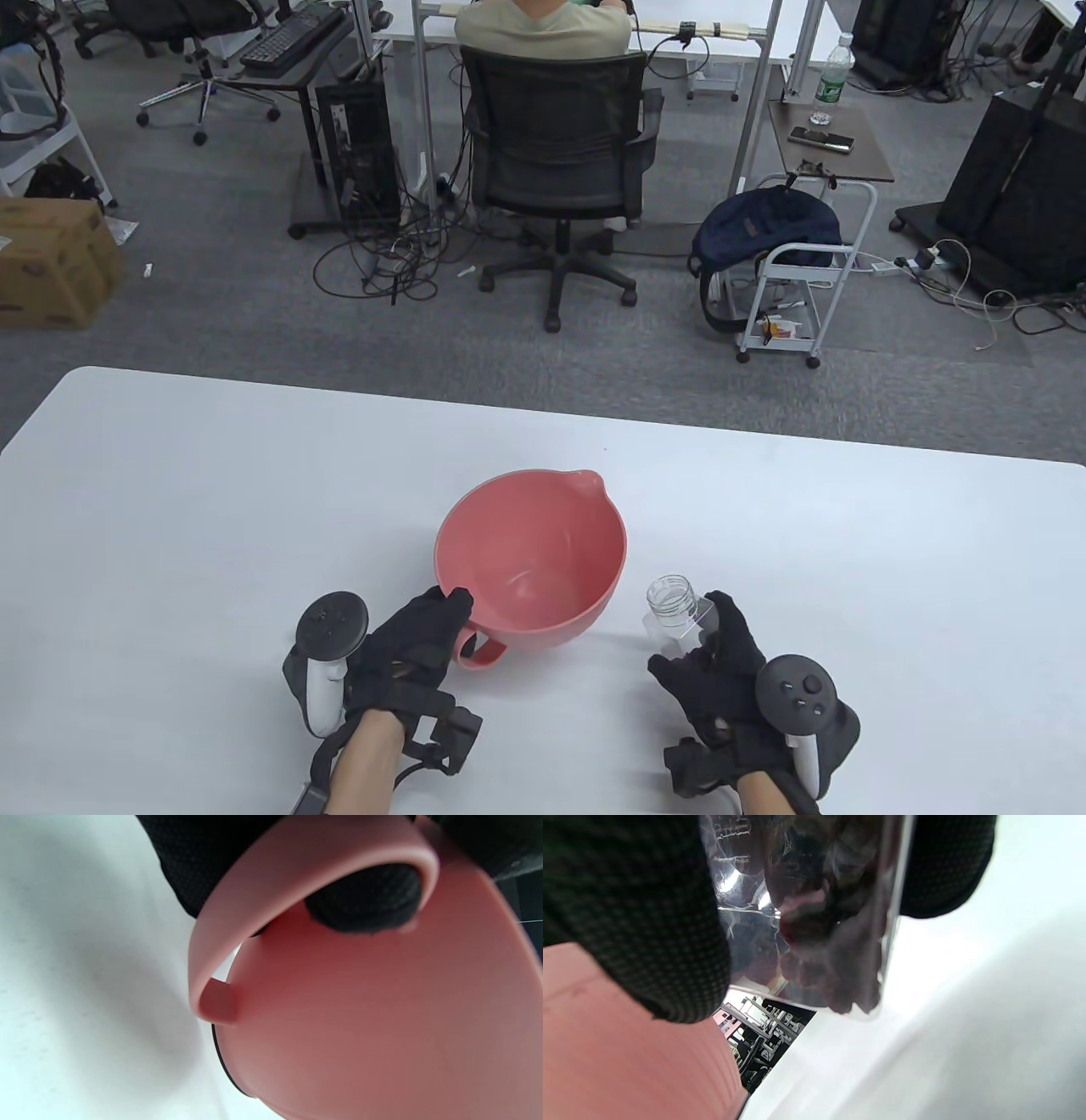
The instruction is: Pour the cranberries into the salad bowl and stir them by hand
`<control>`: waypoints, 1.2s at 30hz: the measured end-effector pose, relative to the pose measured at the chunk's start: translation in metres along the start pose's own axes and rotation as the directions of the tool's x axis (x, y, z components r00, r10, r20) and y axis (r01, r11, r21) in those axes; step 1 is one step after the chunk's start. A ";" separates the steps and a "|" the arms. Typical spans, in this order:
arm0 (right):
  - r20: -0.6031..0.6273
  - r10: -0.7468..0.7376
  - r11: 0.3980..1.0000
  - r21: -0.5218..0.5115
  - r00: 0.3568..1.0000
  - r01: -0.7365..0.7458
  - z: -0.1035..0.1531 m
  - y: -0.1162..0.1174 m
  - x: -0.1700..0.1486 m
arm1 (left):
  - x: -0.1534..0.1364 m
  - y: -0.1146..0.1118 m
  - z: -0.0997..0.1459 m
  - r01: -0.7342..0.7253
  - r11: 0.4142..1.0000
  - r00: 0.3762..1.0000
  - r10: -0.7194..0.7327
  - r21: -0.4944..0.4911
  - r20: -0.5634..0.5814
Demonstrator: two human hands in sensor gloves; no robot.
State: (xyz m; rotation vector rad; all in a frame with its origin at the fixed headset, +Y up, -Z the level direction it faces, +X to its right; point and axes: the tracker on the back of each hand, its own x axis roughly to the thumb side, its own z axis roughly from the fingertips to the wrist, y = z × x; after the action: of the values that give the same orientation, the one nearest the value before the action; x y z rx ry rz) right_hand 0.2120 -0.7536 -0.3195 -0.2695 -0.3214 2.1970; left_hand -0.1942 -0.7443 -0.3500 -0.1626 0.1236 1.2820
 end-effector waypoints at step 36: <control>0.051 -0.241 0.968 -0.065 0.969 0.244 0.002 -0.027 0.014 | -0.038 -0.011 -0.011 0.044 0.997 0.999 -0.043 -0.066 0.016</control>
State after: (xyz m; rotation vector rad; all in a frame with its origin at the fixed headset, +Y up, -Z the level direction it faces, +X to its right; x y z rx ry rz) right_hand 0.2230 -0.7267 -0.3104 -0.2099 -0.4337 1.9544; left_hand -0.1943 -0.7850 -0.3534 -0.2116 0.0650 1.2443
